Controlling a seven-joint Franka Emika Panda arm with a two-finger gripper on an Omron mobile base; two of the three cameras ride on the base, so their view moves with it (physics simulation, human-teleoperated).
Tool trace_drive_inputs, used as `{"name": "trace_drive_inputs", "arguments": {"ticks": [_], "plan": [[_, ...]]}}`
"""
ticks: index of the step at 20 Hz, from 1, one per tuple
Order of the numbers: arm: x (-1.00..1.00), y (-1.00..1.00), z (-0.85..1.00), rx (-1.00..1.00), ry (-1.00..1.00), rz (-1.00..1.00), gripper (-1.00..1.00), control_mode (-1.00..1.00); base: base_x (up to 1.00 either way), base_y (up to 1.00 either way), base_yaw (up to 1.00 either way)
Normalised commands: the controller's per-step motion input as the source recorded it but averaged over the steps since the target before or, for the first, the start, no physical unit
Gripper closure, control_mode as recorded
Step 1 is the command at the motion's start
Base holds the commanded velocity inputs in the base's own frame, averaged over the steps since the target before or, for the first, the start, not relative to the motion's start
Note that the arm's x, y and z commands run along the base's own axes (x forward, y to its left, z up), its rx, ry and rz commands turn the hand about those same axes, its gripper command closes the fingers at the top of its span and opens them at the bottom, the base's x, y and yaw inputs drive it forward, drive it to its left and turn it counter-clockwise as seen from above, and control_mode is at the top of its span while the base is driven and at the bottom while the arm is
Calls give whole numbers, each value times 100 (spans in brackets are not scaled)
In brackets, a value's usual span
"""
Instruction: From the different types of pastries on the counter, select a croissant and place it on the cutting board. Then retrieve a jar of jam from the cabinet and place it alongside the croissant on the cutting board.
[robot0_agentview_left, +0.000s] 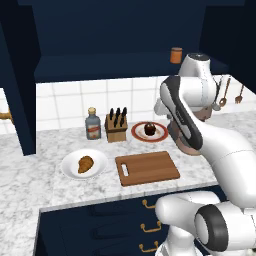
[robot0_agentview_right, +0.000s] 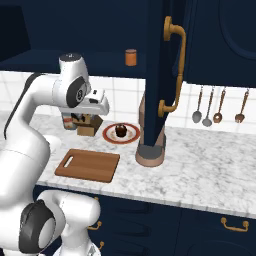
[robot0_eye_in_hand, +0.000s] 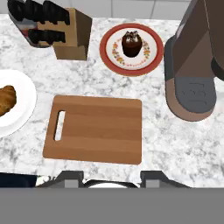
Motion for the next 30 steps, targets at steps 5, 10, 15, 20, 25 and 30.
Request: {"name": "trace_drive_inputs", "arguments": {"ticks": [5, 10, 15, 20, 25, 30], "plan": [[7, 0, 35, 0, -2, -14, -100, -100, 0, 0, 0], [26, -4, 92, 0, -5, -25, -100, -100, 0, 0, 0], [19, -26, 100, 0, 0, -19, -100, -100, 0, 0, 0], [30, -25, 94, 0, -11, -20, -100, -100, 0, 0, 0], [12, -35, 70, 0, -22, -16, -100, -100, 0, 0, 0], [48, -48, 14, 0, 0, 1, -100, -100, 0, 0, 0]]}}
